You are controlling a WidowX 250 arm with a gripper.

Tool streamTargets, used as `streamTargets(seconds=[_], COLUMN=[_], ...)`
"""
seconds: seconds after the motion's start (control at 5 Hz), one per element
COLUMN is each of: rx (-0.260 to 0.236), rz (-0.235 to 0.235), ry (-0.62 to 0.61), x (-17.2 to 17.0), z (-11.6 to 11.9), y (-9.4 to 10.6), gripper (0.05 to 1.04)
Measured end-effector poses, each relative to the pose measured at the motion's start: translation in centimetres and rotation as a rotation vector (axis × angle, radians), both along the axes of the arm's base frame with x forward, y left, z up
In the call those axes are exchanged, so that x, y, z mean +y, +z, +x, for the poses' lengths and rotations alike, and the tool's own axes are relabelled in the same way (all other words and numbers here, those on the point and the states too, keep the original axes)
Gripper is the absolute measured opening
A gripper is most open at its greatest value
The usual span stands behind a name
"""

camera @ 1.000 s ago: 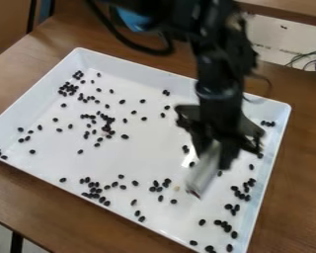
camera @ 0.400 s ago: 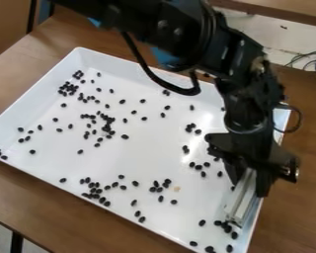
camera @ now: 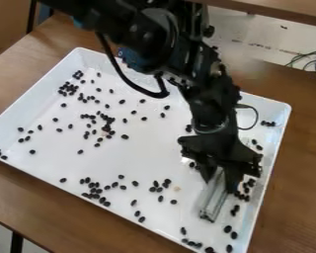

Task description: Sweep into pile

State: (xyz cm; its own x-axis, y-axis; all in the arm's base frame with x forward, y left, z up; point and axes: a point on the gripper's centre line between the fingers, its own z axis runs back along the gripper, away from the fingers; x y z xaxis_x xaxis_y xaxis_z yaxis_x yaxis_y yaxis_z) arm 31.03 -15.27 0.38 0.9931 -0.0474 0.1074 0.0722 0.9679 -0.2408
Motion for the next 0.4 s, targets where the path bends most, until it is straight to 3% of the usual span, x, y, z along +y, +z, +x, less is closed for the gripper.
streamTargets(seconds=[0.4], rx=[0.004], rz=[0.086], ry=[-0.028], x=[2.5], z=[0.7], y=[0.1], gripper=[0.358])
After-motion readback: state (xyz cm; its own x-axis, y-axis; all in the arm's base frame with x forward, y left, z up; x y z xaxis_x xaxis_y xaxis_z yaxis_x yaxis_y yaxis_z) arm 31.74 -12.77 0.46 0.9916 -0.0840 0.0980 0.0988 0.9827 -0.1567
